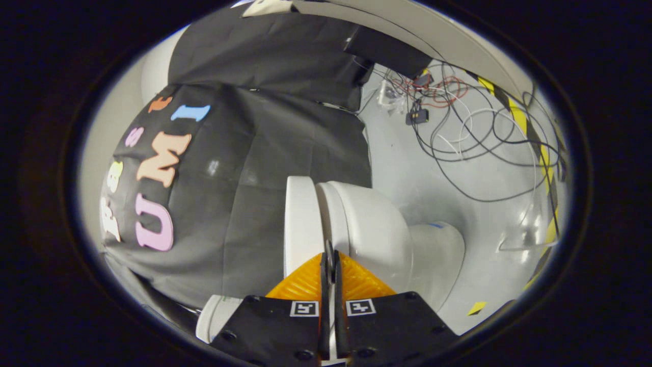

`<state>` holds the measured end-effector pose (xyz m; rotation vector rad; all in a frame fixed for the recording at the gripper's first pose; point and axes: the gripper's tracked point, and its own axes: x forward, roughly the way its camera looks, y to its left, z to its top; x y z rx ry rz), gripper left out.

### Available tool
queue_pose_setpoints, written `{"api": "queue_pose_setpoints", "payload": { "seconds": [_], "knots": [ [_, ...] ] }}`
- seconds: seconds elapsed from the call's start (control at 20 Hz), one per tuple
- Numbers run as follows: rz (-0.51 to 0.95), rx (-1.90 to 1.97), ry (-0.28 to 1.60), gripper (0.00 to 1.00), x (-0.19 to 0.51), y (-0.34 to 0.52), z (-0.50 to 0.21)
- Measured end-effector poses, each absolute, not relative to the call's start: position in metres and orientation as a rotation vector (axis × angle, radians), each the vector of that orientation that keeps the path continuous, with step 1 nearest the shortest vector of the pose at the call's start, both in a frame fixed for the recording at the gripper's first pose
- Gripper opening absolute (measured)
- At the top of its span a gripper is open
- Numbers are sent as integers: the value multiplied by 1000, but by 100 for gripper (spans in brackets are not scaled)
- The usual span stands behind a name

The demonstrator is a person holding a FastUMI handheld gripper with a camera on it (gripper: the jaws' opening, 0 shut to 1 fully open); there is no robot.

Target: Open the toilet lid.

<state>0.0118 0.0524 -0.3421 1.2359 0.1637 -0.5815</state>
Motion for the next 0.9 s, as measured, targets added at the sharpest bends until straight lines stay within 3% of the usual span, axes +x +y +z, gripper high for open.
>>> {"api": "queue_pose_setpoints", "payload": {
  "seconds": [0.3, 0.9],
  "knots": [
    [-503, 1068, 155, 5, 19, 61, -292],
    [-496, 750, 293, 5, 45, 115, -195]
  ]
}}
